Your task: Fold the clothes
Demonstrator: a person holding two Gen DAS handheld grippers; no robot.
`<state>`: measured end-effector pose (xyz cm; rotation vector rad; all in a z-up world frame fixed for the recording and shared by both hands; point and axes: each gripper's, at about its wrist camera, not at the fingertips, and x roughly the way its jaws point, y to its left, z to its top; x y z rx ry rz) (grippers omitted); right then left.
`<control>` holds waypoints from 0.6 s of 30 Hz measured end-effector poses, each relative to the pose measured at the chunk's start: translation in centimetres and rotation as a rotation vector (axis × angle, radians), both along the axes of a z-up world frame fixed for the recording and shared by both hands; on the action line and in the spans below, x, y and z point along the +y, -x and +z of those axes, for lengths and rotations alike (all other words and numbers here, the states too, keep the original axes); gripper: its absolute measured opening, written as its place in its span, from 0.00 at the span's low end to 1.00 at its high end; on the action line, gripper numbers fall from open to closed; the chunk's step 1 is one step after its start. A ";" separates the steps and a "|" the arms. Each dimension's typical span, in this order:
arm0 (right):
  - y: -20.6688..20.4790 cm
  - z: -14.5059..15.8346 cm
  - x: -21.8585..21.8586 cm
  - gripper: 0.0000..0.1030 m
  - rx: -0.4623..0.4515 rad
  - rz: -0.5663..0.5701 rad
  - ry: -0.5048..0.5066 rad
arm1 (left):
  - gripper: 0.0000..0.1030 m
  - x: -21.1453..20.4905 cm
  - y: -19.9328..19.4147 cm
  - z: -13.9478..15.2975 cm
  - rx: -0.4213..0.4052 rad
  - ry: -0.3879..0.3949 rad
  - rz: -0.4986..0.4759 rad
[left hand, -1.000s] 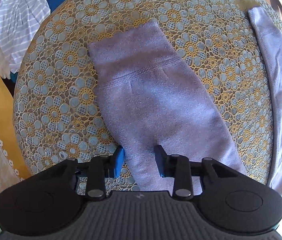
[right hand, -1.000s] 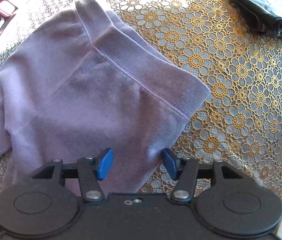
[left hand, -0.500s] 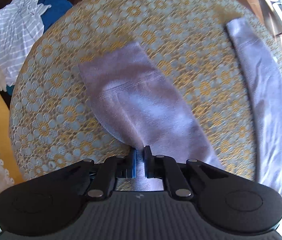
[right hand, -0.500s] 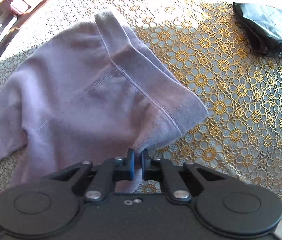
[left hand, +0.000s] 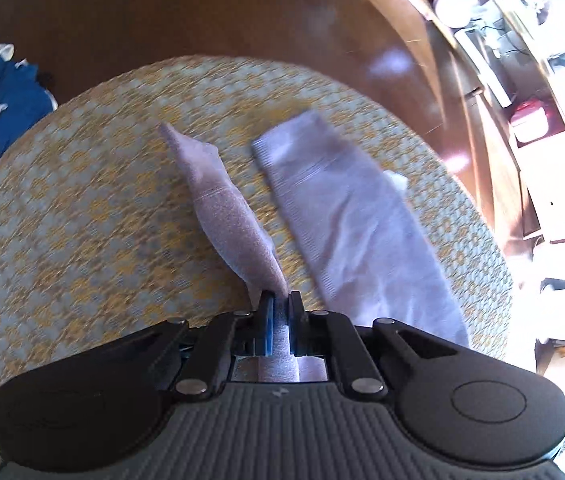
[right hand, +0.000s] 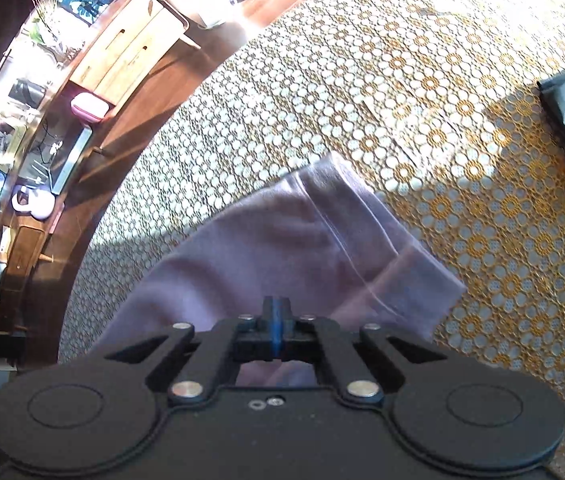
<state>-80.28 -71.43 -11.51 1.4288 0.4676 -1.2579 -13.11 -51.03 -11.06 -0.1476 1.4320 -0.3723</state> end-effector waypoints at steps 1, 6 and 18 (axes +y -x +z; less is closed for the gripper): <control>0.1 0.3 -0.5 1.00 0.014 0.013 0.013 | 0.06 -0.8 -0.4 0.0 -0.008 0.002 -0.008; -0.9 0.0 -2.6 1.00 -0.007 0.137 -0.032 | 0.06 -3.1 -0.3 -1.9 -0.011 -0.015 -0.030; -10.1 -1.2 2.1 1.00 0.424 1.216 0.118 | 0.06 -1.0 0.1 -2.3 0.003 -0.056 -0.003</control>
